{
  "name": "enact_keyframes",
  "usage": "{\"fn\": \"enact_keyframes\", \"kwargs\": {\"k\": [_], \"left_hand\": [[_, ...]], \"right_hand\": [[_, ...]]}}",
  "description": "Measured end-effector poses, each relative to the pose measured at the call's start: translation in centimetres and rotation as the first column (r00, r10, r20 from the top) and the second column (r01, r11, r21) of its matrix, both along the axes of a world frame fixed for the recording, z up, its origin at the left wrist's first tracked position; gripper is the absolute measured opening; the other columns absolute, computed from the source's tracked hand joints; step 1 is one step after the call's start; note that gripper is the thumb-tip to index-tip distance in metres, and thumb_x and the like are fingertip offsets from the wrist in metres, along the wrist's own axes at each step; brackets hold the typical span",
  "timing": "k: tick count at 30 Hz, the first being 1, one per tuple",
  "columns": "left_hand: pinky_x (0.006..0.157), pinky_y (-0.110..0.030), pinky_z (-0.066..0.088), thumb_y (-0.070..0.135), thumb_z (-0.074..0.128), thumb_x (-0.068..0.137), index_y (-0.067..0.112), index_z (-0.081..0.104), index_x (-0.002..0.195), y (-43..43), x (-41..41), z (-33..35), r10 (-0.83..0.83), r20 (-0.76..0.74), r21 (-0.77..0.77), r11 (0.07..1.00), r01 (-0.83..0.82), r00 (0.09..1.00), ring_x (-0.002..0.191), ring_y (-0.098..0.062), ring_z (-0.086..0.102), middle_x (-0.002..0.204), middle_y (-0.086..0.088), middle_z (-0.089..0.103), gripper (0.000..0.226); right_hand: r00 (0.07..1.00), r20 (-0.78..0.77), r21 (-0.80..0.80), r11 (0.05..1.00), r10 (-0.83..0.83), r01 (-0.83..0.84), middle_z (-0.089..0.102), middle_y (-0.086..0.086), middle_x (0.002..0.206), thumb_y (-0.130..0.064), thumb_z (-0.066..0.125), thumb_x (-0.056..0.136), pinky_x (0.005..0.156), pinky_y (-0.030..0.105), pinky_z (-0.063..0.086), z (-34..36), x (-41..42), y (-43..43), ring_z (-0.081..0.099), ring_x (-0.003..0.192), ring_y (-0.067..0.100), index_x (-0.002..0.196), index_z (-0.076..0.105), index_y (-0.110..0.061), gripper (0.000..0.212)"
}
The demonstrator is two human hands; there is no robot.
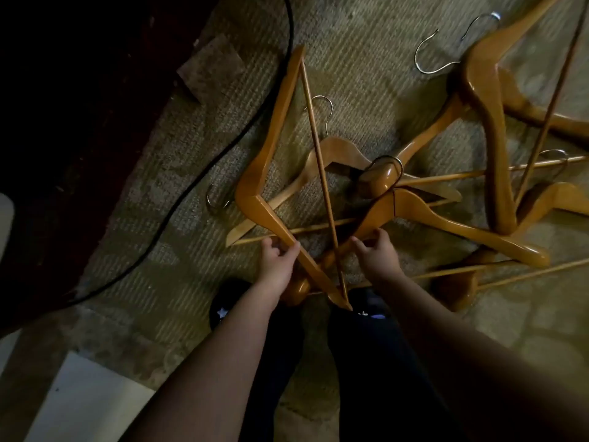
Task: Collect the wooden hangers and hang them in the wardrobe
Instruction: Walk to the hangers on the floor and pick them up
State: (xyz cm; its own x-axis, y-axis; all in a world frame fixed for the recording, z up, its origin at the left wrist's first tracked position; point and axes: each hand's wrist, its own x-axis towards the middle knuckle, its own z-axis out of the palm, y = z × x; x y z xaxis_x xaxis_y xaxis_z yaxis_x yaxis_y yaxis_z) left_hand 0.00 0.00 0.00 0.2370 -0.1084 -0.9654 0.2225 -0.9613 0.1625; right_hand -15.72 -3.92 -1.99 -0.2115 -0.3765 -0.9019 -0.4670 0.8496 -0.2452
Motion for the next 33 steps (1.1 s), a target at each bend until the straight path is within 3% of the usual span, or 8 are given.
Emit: {"fn": "enact_keyframes", "kwargs": {"k": [2,7,12,16,19,23,29,33], "left_hand": [[0.099,-0.034,0.036,0.025,0.056,0.091,0.013,0.038,0.137,-0.3,-0.2,-0.7,0.126,-0.046,-0.012,0.992,-0.127,0.991,0.126,-0.026,0.047,0.133,-0.009,0.053,0.051],[0.106,-0.042,0.039,0.022,0.057,0.091,0.021,0.022,0.147,-0.4,-0.1,-0.8,0.259,-0.05,-0.008,0.966,-0.26,0.964,0.102,-0.018,0.061,0.101,-0.002,0.064,0.066],[0.102,-0.042,0.043,0.021,0.056,0.091,0.024,0.017,0.148,0.0,1.9,1.9,0.299,-0.025,-0.054,0.952,-0.3,0.954,0.102,-0.019,0.059,0.108,-0.006,0.06,0.069],[0.085,-0.035,0.053,0.017,0.056,0.091,0.024,0.02,0.147,1.0,4.3,3.3,0.277,0.02,-0.115,0.955,-0.273,0.961,0.091,-0.018,0.062,0.101,-0.005,0.062,0.067],[0.086,-0.038,0.054,0.02,0.056,0.091,0.023,0.027,0.144,1.3,6.1,2.7,0.187,0.078,-0.114,0.977,-0.178,0.979,0.092,-0.018,0.066,0.101,-0.002,0.065,0.061],[0.084,-0.038,0.055,0.022,0.054,0.092,0.03,0.023,0.145,1.0,6.7,2.8,0.138,0.146,-0.16,0.98,-0.114,0.98,0.089,-0.017,0.069,0.099,0.001,0.069,0.062],[0.071,-0.033,0.055,0.022,0.058,0.09,0.018,0.027,0.143,0.4,5.9,6.2,0.107,0.102,-0.231,0.969,-0.081,0.989,0.075,-0.013,0.071,0.087,-0.001,0.071,0.061],[0.062,-0.03,0.054,0.023,0.059,0.089,0.013,0.031,0.14,-0.5,5.8,10.1,0.138,0.062,-0.27,0.956,-0.116,0.989,0.067,-0.013,0.069,0.079,-0.002,0.067,0.059]], "right_hand": [[0.988,0.045,0.021,0.989,-0.145,0.145,0.056,0.01,0.122,-0.024,0.055,0.092,0.069,0.031,0.048,-0.7,0.1,-0.2,0.056,0.103,0.025,0.137,0.035,-0.011,0.051],[0.878,0.142,0.113,0.888,-0.458,0.445,0.053,0.013,0.129,-0.021,0.058,0.09,0.094,0.049,0.046,-0.6,0.3,-0.7,0.054,0.115,0.031,0.138,0.032,-0.017,0.056],[0.83,0.218,0.155,0.858,-0.513,0.49,0.047,0.012,0.136,-0.019,0.06,0.088,0.104,0.052,0.038,-0.1,-0.1,-0.8,0.049,0.121,0.031,0.143,0.022,-0.022,0.067],[0.828,0.226,0.179,0.857,-0.514,0.483,0.047,0.013,0.135,-0.021,0.063,0.087,0.092,0.044,0.044,-0.7,0.3,-1.5,0.052,0.112,0.029,0.142,0.026,-0.018,0.067],[0.805,0.226,0.212,0.835,-0.548,0.508,0.049,0.013,0.132,-0.021,0.064,0.085,0.088,0.045,0.049,-0.9,0.9,-1.8,0.053,0.115,0.034,0.137,0.03,-0.021,0.062],[0.786,0.235,0.135,0.82,-0.571,0.556,0.054,0.014,0.125,-0.019,0.058,0.089,0.085,0.048,0.053,-0.3,1.4,-1.7,0.059,0.109,0.033,0.122,0.034,-0.023,0.042],[0.778,0.232,0.019,0.803,-0.583,0.596,0.053,0.008,0.12,-0.015,0.049,0.094,0.092,0.05,0.05,4.3,0.7,-0.5,0.058,0.105,0.025,0.137,0.026,-0.025,0.05],[0.776,0.187,-0.039,0.785,-0.602,0.618,0.058,0.012,0.118,-0.016,0.047,0.096,0.079,0.044,0.055,8.5,-0.7,-0.4,0.065,0.091,0.022,0.136,0.027,-0.021,0.046]]}}
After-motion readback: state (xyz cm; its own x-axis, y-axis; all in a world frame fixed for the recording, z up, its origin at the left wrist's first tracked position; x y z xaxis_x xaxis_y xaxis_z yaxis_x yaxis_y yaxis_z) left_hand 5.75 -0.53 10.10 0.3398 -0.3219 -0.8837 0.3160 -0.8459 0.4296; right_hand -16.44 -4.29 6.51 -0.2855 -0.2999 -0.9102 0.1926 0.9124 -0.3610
